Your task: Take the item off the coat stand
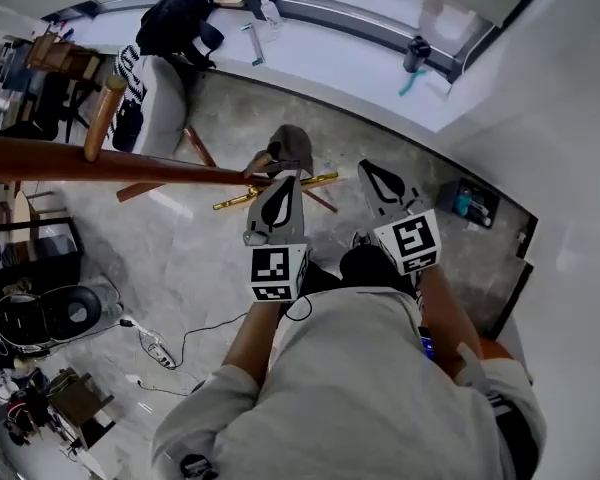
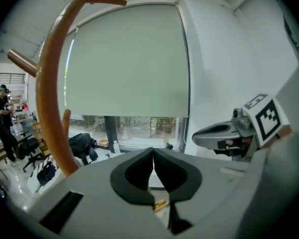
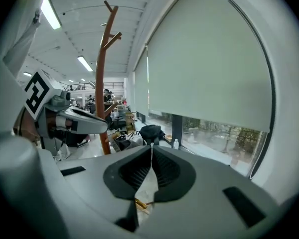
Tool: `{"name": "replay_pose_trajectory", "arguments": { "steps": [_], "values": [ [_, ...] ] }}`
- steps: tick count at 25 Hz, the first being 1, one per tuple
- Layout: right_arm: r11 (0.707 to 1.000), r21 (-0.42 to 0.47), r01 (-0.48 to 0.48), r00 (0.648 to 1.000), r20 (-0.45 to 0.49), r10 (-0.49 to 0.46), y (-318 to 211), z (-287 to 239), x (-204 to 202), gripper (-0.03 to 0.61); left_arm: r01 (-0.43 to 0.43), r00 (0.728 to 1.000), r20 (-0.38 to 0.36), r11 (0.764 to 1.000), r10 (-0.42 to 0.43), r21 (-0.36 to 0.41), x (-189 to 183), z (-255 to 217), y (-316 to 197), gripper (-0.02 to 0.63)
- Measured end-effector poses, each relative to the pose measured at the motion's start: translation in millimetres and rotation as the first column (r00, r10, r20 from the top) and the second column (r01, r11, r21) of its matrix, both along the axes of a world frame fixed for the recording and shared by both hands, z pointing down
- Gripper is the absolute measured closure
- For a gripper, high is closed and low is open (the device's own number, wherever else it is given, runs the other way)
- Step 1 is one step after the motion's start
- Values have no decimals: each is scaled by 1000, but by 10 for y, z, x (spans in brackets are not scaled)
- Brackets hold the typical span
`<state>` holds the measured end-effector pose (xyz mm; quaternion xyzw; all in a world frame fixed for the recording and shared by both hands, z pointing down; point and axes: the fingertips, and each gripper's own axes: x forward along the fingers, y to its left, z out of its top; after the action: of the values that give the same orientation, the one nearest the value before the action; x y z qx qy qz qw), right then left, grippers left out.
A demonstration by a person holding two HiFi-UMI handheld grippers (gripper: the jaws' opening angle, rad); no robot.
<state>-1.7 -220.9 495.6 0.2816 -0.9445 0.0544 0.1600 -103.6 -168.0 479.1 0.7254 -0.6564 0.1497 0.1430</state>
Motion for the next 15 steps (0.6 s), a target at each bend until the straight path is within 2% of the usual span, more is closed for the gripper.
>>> {"name": "replay_pose_trajectory", "arguments": {
  "steps": [3, 7, 11, 15],
  "values": [
    [997, -30, 65, 998, -15, -65, 113, 135, -80, 572, 101, 995, 14, 995, -101, -21, -209, 61, 146, 601],
    [984, -14, 176, 982, -71, -177, 168, 221, -268, 572, 247, 969, -11, 969, -247, -30, -491, 126, 381, 601],
    [972, -39, 232, 969, -81, -234, 236, 381, -289, 572, 317, 947, -27, 946, -319, -65, -502, 370, 542, 601],
    [945, -31, 327, 936, -129, -328, 270, 554, -578, 571, 388, 919, -38, 918, -391, -82, -645, 477, 591, 601]
  ]
}}
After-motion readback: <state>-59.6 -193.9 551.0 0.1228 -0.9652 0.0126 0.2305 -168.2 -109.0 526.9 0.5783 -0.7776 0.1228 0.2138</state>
